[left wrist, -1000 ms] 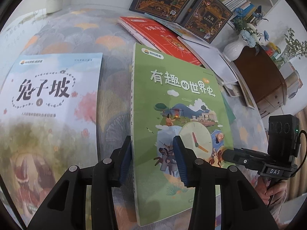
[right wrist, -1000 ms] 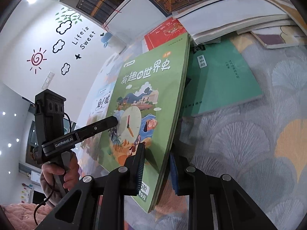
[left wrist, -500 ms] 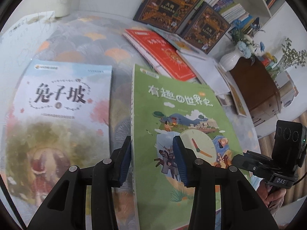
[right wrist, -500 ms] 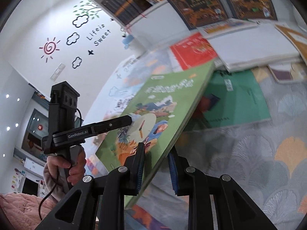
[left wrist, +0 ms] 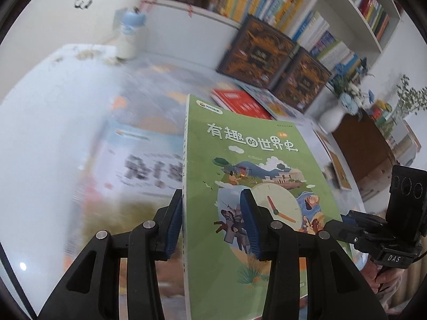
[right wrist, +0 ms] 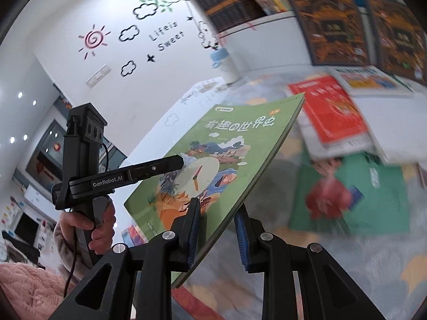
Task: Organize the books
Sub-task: 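Lift the green book with both grippers and carry it off the pile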
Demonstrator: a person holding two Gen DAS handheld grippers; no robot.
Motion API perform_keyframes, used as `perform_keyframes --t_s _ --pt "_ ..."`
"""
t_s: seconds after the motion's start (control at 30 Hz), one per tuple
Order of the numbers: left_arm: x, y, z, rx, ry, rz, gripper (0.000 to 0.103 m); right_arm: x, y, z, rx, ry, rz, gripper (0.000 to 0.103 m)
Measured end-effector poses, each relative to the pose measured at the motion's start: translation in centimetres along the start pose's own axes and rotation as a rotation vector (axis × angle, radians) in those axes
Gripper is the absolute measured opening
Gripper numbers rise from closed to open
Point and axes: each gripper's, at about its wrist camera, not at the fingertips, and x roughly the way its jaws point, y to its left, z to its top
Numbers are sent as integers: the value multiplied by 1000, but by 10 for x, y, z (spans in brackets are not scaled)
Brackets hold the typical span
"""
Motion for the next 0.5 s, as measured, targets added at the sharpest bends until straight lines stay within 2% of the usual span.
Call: perform_keyframes --t_s 0.27,0.5 --pt "-12 39 5 -22 -51 114 39 47 28 16 -55 36 25 25" --pt "8 67 -5 -39 -10 191 39 92 37 9 -61 91 -12 26"
